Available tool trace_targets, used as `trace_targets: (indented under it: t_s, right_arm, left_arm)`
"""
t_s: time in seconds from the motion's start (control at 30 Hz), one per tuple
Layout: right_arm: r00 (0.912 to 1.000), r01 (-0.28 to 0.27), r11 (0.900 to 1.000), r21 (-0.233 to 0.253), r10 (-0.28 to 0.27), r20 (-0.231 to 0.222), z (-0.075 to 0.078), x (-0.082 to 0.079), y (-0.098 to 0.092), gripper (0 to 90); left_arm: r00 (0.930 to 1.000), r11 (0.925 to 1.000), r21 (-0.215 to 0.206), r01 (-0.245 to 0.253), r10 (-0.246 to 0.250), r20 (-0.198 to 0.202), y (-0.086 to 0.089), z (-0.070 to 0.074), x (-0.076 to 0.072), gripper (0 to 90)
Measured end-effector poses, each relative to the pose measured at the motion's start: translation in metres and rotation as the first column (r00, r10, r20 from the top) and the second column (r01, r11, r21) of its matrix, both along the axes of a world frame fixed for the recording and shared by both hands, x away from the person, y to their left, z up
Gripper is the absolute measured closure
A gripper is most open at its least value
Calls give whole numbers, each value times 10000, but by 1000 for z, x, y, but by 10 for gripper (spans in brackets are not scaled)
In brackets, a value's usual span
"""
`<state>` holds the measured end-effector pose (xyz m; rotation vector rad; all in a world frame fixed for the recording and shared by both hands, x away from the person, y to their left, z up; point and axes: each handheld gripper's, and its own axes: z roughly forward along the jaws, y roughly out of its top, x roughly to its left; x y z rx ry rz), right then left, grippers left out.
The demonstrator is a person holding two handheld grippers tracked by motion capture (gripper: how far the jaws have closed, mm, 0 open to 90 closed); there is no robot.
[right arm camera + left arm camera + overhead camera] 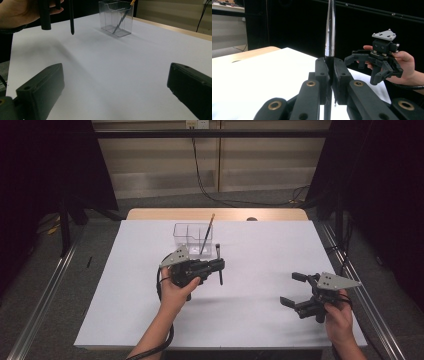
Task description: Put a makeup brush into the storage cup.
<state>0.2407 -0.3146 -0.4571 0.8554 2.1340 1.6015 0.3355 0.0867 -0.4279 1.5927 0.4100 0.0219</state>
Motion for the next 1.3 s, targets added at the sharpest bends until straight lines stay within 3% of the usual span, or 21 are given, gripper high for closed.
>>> trace_targets:
  t_s: [1.3]
  right_arm:
    - [9997,249,9997,11,-249,-20,-2,-5,-13,8]
  left_arm:
    - [9985,9984,220,-515,519,-196,14,7,13,839]
